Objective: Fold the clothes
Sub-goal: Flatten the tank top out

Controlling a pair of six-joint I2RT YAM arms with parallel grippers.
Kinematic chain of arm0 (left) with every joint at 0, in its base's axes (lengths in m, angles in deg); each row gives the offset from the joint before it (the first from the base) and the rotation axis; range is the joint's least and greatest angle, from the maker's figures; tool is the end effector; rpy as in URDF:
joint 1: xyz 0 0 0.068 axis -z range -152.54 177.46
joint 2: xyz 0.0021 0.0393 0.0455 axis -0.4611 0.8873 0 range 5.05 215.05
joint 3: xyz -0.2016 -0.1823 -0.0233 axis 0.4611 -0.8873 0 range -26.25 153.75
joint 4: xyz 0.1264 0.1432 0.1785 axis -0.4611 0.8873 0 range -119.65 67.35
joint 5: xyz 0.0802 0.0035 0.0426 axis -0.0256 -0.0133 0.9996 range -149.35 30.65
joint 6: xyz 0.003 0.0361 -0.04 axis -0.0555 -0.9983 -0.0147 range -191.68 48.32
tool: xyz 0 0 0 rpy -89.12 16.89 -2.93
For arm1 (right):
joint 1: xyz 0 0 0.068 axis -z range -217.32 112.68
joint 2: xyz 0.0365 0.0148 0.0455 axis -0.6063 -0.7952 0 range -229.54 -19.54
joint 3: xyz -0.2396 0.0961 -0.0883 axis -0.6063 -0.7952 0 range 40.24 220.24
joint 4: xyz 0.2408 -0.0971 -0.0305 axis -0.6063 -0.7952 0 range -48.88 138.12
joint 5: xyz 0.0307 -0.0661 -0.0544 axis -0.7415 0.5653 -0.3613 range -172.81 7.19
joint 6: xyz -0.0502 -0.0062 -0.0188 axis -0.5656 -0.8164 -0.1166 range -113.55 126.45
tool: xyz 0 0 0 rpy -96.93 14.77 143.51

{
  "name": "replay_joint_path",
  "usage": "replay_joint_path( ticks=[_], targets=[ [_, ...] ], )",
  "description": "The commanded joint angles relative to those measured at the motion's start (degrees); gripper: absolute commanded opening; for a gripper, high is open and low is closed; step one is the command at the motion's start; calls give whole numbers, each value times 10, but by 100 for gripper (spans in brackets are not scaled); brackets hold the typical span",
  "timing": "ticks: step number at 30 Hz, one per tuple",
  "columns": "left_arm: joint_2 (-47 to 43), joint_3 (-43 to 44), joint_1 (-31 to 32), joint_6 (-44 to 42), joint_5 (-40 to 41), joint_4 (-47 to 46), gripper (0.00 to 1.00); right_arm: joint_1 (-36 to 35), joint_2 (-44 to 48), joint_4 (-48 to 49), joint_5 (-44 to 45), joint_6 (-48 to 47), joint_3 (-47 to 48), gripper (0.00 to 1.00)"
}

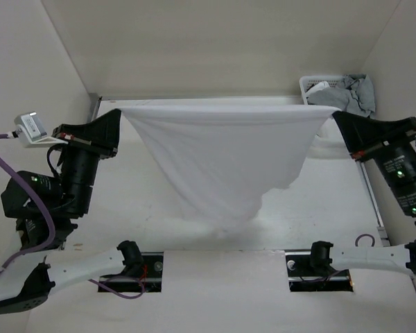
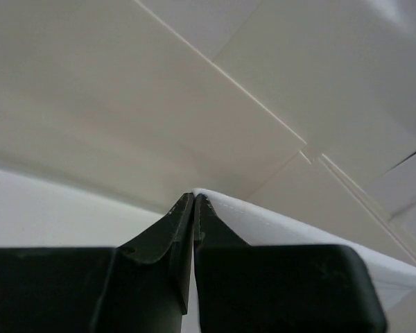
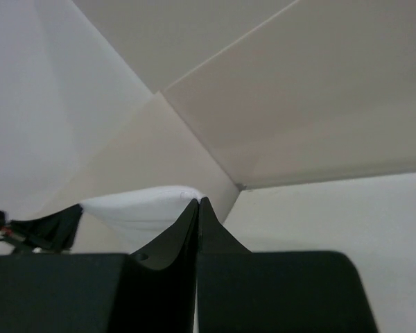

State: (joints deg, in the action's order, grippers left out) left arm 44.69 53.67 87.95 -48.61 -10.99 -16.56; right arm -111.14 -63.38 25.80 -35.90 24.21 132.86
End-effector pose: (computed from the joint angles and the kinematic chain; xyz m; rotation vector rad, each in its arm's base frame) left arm 0.0486 -0.0319 0.5306 -0.3945 1.2418 -0.7942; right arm 0.0346 0.0254 0.5640 0.1601 1.3069 0.9217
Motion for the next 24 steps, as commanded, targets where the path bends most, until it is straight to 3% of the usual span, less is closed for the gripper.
replay_joint_path(
  ticks=[1, 5, 7, 9, 13, 15, 24],
  targets=[
    [39, 10, -9, -112, 33, -134, 0, 55, -82, 69, -5, -134, 7, 0],
    [118, -19, -67, -141, 16, -182, 1, 249, -150, 53, -170, -59, -1, 0],
    [146, -49, -108, -98, -17, -172, 1, 346, -178, 52, -266, 0, -17, 0],
    [172, -69, -195, -29, -75, -148, 1, 408, -208, 65, -341, 40, -26, 0],
    [258, -36, -414, 135, -302, -92, 0, 470, -287, 98, -418, 73, -6, 0],
    [317, 17, -469, 164, -356, -83, 0, 485, -330, 97, -430, 73, 32, 0],
    [478, 310, -511, 153, -402, -22, 0, 526, -478, -3, -442, 55, 356, 0]
  ],
)
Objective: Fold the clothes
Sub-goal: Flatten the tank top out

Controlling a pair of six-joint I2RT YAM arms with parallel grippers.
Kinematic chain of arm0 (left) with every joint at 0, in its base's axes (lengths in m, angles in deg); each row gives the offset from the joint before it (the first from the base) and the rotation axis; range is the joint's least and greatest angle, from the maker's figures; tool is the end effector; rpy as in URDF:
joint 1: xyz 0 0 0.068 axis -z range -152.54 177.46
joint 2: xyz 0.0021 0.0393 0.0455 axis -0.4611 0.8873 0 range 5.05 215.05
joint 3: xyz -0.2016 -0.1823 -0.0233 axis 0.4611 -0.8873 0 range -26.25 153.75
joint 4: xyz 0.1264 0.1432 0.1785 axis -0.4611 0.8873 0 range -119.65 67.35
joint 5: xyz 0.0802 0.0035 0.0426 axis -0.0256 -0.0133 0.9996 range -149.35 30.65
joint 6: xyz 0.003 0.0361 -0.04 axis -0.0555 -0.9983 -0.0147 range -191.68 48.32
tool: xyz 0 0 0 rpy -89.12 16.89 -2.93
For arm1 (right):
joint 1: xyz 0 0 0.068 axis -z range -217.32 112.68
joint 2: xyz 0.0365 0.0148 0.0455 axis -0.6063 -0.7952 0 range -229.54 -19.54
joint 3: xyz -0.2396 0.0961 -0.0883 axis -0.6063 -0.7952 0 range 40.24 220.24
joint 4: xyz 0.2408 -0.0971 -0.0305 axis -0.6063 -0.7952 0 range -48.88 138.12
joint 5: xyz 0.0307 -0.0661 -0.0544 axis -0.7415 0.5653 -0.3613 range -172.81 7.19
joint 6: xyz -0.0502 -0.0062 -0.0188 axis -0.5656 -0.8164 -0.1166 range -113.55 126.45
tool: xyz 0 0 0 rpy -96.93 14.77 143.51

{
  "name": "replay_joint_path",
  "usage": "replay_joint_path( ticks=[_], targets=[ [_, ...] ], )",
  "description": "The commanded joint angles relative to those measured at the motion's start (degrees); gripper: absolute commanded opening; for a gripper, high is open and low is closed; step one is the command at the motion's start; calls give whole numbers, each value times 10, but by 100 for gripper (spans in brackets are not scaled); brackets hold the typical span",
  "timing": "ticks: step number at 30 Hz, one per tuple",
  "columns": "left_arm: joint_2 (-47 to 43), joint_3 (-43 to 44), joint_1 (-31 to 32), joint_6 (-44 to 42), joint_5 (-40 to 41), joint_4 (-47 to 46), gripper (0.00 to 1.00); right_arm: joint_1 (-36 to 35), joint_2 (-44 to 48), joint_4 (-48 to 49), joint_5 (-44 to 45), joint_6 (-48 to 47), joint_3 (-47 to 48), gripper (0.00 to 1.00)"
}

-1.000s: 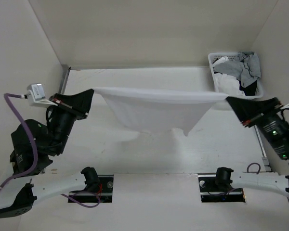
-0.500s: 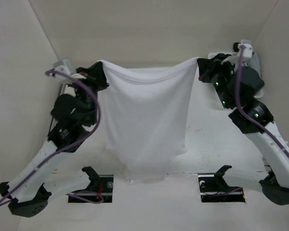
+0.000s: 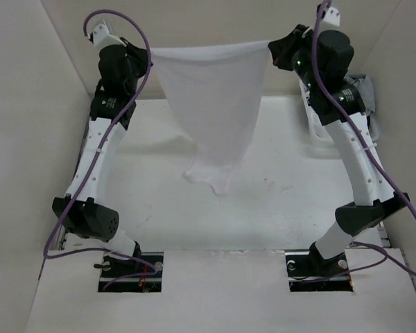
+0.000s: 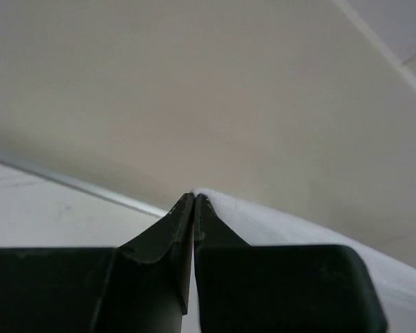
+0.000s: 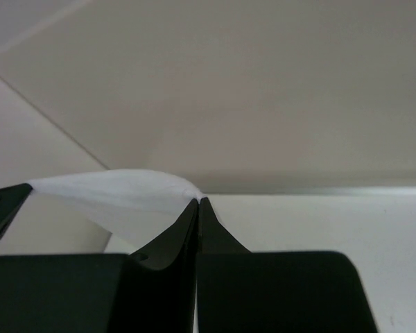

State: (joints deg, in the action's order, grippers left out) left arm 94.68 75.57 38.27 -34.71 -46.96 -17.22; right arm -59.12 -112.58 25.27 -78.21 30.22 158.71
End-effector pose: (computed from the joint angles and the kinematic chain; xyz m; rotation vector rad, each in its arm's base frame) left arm 0.3489 -0.0588 0.4873 -0.5260 1.5063 -0.4824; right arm 0.3159 0.1231 0.5414 0.0918 1.5507 0.5711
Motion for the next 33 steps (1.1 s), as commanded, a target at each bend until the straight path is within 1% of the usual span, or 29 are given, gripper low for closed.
replay_joint_path(
  ticks=[1, 4, 6, 9, 11, 14, 17, 19, 20, 21, 22, 24, 27, 30, 33],
  targets=[
    [-19, 106, -18, 12, -44, -13, 0, 6, 6, -13, -21, -8, 125, 0],
    [-19, 124, -25, 6, -48, -11, 0, 4, -7, -44, -14, -19, 167, 0],
    [-23, 126, -24, -1, -49, -10, 0, 6, 0, -52, -12, -19, 150, 0],
    [-31, 114, -14, -19, -43, -7, 0, 10, 35, -42, -3, -14, 79, 0],
    [-51, 78, -4, -24, -39, -13, 0, 8, 83, -21, 13, -12, -6, 0],
    [-112, -36, 28, -40, -12, -41, 0, 2, 172, 32, 34, -6, -178, 0],
    [-201, -205, 68, -48, 25, -75, 0, -28, 266, 67, 39, 13, -354, 0],
    [-274, -328, 91, -41, 45, -82, 1, -60, 327, 79, 63, 25, -469, 0],
    [-304, -375, 99, -35, 56, -80, 1, -75, 348, 82, 73, 31, -510, 0],
    [-350, -447, 113, -20, 71, -74, 1, -99, 383, 82, 90, 43, -573, 0],
    [-377, -487, 122, -13, 77, -66, 1, -114, 401, 79, 99, 53, -609, 0],
    [-449, -566, 137, -1, 91, -12, 1, -156, 451, 69, 110, 89, -697, 0],
    [-555, -627, 137, 22, 103, 98, 1, -242, 514, 49, 108, 163, -807, 0],
    [-626, -645, 139, 67, 94, 216, 1, -349, 558, 25, 113, 255, -892, 0],
    [-664, -652, 156, 112, 87, 311, 0, -459, 595, -2, 137, 353, -940, 0]
  ],
)
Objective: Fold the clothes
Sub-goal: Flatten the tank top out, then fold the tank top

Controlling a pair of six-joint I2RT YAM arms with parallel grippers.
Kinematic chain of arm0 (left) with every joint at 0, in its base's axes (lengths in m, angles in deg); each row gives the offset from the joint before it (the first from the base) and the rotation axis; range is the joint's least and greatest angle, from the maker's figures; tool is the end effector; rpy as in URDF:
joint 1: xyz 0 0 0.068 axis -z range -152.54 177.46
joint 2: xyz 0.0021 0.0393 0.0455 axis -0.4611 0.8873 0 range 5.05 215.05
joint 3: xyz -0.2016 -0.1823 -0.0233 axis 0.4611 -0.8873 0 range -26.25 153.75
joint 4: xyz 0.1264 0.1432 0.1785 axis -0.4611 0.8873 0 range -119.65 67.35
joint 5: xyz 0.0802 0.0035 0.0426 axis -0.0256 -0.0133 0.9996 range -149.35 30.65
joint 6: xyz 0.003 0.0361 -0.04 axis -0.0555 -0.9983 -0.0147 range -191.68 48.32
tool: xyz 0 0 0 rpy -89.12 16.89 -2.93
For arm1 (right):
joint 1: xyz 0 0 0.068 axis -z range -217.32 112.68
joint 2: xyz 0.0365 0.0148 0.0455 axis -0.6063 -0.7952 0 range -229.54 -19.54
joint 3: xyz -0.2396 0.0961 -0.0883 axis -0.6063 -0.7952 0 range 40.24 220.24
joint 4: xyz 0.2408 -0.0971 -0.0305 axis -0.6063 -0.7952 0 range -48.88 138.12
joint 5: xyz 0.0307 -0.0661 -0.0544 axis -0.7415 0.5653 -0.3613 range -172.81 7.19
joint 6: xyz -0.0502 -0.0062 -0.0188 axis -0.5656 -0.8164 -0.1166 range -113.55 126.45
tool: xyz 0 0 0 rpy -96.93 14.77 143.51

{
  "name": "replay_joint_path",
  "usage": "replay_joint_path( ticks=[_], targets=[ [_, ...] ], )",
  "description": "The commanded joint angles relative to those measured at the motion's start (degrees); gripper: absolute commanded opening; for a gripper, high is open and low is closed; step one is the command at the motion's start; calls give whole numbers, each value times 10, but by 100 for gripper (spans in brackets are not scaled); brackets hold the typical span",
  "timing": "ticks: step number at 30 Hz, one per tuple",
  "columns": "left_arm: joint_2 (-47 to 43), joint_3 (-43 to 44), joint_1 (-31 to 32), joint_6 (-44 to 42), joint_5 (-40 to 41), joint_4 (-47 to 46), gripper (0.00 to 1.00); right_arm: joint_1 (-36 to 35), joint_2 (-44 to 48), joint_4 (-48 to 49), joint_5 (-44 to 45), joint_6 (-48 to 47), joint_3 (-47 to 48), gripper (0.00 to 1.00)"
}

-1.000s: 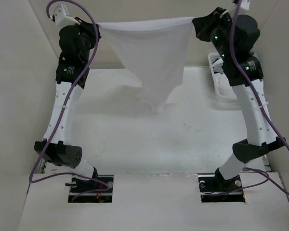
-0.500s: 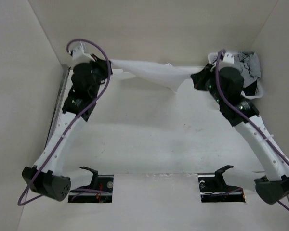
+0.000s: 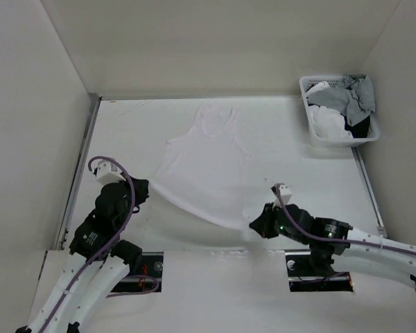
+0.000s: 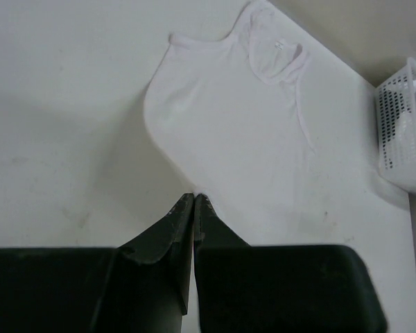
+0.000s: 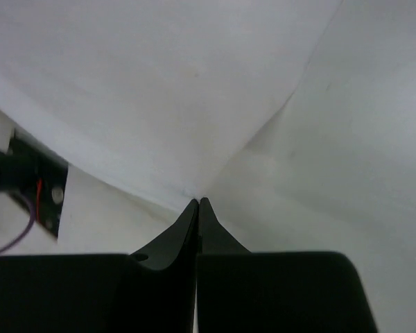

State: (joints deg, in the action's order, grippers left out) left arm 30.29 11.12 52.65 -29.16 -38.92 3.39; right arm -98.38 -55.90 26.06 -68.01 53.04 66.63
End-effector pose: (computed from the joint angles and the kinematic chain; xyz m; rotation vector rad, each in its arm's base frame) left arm 0.1034 -0.0349 0.2977 -0.5256 1.8651 -0.4499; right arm 0.0812 0.1277 0.2291 -0.1213 2.2231 0.8227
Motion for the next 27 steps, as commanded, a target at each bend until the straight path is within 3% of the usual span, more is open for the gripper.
replay_joint_path(
  ticks=[1, 5, 8, 13, 16, 20, 27],
  targets=[
    [-30, -5, 17, 69, 8, 128, 0, -98, 33, -21, 47, 149, -23, 0],
    [-43, 17, 28, 96, 18, 165, 0, -169, 30, -50, 101, 192, 3, 0],
    [4, 30, 25, 79, 28, 98, 0, -145, 9, -40, 116, 143, 50, 0],
    [171, 58, -4, 40, 39, -114, 0, 69, -98, 49, 22, -33, 141, 0],
    [303, 115, -36, 26, 30, -212, 0, 188, -171, 96, -33, -88, 202, 0],
    [461, 216, -68, 23, 12, -277, 0, 298, -301, 154, -84, -131, 290, 0],
    [726, 432, -115, 16, -6, -296, 0, 423, -523, 206, -164, -133, 449, 0]
  ],
)
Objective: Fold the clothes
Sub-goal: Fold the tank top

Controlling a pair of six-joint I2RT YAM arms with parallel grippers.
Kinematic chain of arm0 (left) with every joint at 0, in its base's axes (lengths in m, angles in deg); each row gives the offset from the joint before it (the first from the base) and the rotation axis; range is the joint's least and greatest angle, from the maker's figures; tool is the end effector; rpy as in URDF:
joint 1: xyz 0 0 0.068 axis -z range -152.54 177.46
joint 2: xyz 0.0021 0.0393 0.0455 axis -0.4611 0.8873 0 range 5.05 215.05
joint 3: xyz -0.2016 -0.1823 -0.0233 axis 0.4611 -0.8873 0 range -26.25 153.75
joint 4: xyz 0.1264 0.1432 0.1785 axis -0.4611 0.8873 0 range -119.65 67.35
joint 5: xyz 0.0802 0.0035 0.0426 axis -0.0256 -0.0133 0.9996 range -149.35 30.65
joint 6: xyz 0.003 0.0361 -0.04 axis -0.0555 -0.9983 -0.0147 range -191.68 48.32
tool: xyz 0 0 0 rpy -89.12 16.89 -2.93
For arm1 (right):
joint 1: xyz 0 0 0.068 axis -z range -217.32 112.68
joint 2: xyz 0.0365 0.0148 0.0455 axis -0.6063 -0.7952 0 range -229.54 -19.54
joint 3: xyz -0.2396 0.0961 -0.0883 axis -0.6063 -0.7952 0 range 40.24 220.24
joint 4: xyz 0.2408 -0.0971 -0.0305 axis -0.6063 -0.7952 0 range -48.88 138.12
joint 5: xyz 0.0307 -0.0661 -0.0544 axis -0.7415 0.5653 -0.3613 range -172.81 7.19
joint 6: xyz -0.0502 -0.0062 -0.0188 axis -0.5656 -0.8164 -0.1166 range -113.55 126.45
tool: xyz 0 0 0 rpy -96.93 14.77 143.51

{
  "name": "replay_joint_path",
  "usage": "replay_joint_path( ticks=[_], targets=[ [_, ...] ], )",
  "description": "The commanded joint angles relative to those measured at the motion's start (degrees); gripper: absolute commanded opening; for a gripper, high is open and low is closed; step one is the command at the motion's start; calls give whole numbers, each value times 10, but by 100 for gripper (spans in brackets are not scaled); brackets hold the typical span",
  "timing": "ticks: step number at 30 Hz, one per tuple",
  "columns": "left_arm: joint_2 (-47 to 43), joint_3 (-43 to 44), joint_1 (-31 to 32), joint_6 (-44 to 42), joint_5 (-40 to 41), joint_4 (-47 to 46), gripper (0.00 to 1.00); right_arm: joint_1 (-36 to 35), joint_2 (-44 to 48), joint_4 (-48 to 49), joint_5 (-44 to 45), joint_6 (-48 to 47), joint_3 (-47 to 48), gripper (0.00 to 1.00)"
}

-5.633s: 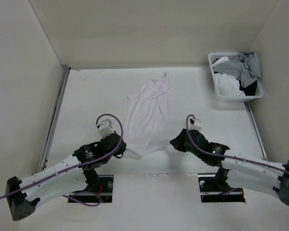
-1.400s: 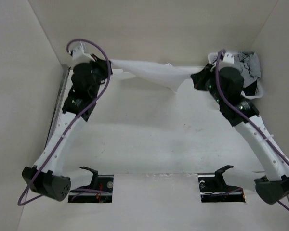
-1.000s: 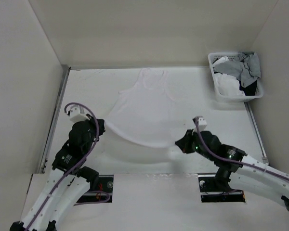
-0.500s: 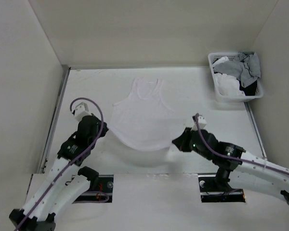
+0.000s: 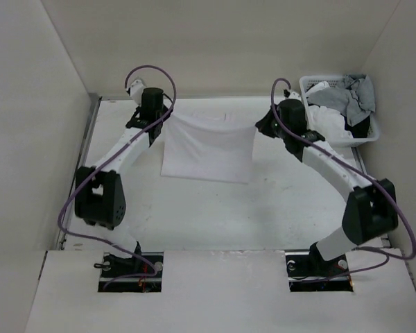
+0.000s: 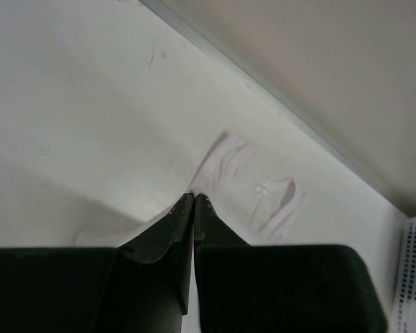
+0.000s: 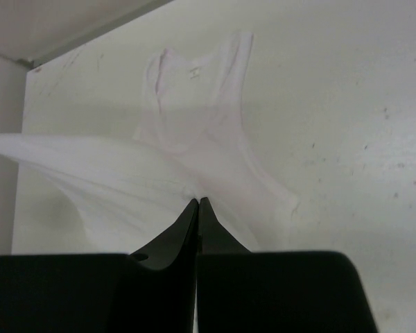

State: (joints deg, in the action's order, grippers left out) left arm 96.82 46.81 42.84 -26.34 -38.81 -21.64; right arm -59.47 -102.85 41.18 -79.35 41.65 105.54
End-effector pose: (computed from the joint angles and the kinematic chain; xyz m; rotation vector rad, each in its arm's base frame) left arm 0.3651 -0.0874 0.3072 -0.7352 1.8805 -0.3114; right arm 0.3159 0.1261 0.3107 0.2724 2.0349 0.5735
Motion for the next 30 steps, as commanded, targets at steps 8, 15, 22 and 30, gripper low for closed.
replay_joint_path(
  ticks=[8, 15, 22, 30],
  targets=[
    [275, 280, -47, -33, -45, -7, 20, 89, -294, 49, -70, 2, 271, 16],
    [100, 56, -47, -35, -32, -88, 26, 72, -246, 75, -38, 18, 182, 59],
    [-67, -242, -19, 16, -24, -118, 31, 9, -71, 190, -20, 51, -130, 6],
    [-68, -339, -43, 22, -123, -142, 36, -49, 10, 223, -10, 73, -276, 44]
  ],
)
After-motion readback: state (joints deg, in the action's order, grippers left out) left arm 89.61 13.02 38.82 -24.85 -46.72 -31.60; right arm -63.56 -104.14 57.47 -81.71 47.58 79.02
